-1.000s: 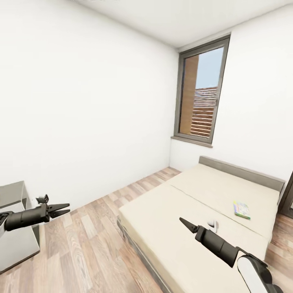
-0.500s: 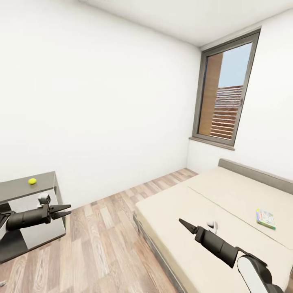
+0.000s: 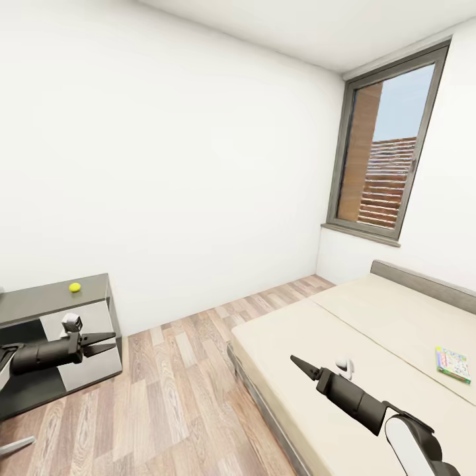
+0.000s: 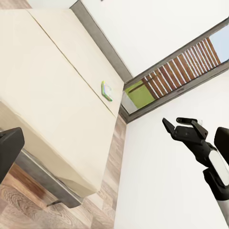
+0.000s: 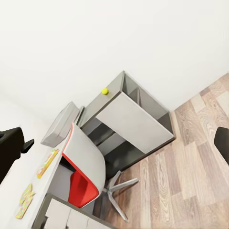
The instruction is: Put all the toys in the child's room - the three board games (two on the bed and one on the table), the two jigsaw puzzles on the table, and the tennis ball on the table - inside the toy box on the table in the child's room.
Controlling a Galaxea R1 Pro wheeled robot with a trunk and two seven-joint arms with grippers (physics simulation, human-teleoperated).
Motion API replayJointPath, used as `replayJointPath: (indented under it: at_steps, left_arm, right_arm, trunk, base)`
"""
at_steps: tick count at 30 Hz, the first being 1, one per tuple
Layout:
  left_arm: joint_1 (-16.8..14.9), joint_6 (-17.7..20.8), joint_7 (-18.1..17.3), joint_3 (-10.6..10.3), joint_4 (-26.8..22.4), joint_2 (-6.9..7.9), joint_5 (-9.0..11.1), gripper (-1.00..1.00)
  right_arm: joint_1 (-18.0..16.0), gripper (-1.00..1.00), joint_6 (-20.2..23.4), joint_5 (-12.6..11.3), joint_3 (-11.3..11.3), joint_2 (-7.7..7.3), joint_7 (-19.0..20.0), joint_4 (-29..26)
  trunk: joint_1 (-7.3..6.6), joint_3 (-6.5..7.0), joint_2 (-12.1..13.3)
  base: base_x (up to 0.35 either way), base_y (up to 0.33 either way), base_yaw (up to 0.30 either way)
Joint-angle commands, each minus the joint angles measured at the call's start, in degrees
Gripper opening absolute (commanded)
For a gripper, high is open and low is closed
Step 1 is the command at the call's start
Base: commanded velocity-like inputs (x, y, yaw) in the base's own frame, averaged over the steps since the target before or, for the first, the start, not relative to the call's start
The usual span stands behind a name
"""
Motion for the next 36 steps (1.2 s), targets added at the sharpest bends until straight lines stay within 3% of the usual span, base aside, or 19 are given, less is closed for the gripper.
replayJointPath:
  at_steps: [1, 29, 36]
  left_arm:
    - [0.0, 0.6, -0.2, 0.0, 0.0, 0.01, 0.0, 1.0]
    - [0.0, 0.6, -0.2, 0.0, 0.0, 0.02, -0.1, 1.0]
    - [0.0, 0.6, -0.2, -0.1, 0.0, 0.08, 0.0, 1.0]
  right_arm:
    - [0.0, 1.0, 0.5, -0.4, -0.1, 0.01, 0.0, 0.0]
    - [0.0, 1.0, 0.4, -0.3, -0.1, 0.01, 0.0, -0.5]
    - [0.0, 1.0, 0.4, -0.3, 0.0, 0.01, 0.0, -0.5]
  trunk:
    - [0.02, -0.03, 0.0]
    - [0.02, -0.01, 0.0]
    - [0.02, 0.15, 0.0]
  base:
    - [-0.002, 0.0, 0.01]
    - [0.0, 0.0, 0.002]
    - [0.0, 0.0, 0.156]
